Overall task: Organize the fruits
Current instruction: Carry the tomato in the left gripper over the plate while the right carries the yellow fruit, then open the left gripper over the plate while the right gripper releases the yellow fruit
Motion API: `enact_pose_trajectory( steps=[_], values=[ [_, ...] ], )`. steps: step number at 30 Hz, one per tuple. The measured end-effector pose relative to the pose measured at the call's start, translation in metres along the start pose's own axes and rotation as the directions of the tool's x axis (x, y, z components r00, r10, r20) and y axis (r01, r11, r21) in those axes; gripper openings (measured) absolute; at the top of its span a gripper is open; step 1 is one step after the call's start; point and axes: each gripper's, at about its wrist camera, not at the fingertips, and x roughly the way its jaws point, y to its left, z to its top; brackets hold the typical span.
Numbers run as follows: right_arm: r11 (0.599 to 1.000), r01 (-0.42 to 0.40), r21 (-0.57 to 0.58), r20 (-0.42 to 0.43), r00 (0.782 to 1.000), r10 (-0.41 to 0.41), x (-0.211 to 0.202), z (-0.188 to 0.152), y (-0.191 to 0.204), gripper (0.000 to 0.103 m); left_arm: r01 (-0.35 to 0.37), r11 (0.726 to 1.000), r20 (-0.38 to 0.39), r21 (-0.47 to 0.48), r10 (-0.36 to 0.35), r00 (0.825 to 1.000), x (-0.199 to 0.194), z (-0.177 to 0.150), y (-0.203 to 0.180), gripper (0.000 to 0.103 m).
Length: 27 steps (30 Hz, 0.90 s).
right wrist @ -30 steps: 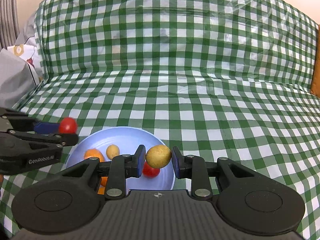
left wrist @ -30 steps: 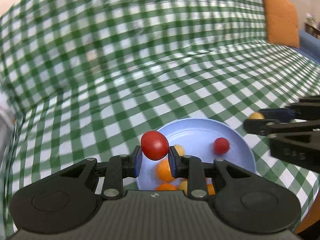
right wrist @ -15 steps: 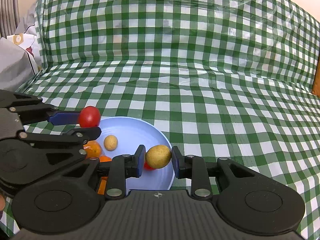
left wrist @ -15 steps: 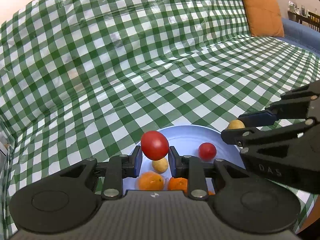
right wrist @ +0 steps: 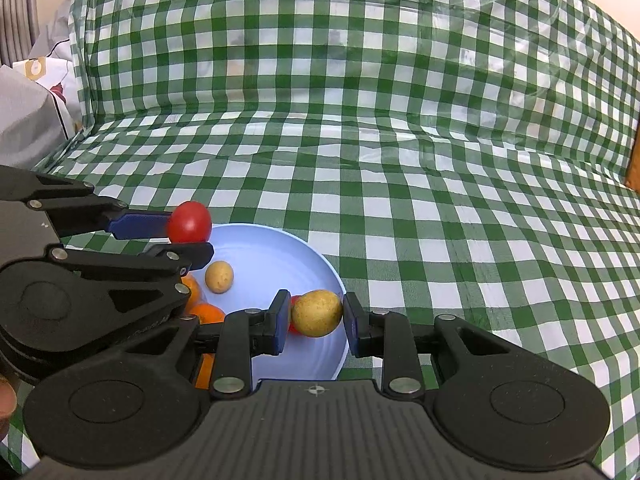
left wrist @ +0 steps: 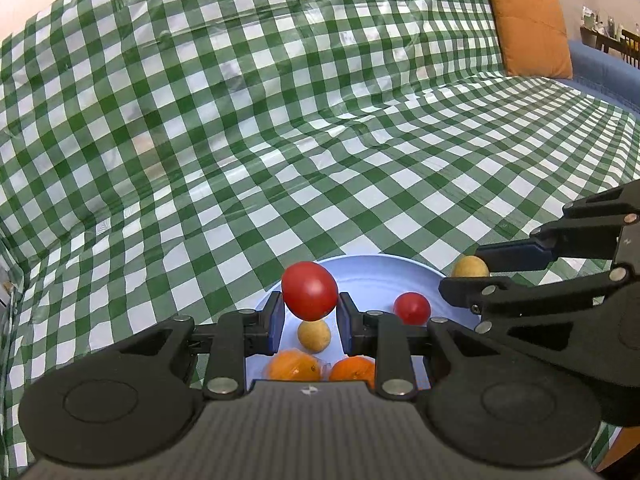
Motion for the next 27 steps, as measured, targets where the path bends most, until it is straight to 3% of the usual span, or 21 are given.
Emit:
enact_pose_trajectory(
  steps=[15,20,23,27],
  values=[
    [1.000,0.009,0.002,-0.008,1.000,-0.009,0.001,0.000,0.000,0.031,0.006,1.000,0.028,-0.025,-0.005,1.000,-0.005,0.002,0.002,0.035],
    [0.999,0.014,0.042,0.008,1.000,-0.014,-0.005,0.003,0.000,0.042,-0.013,0.999,0.066,-0.042,0.015,0.998,-0.016,0.001,0.009,0.036],
    [0.998,0.026,0.058,0.026,0.999,-0.027,-0.012,0.002,-0.001,0.054,-0.042,0.997,0.070,-0.071,0.047,0.996,-0.027,-0.003,0.021,0.038],
    [0.994,0.040,0.098,0.060,0.997,-0.046,-0.029,-0.001,-0.005,0.071,-0.072,0.991,0.071,-0.113,0.080,0.994,-0.048,-0.009,0.039,0.056]
  ],
)
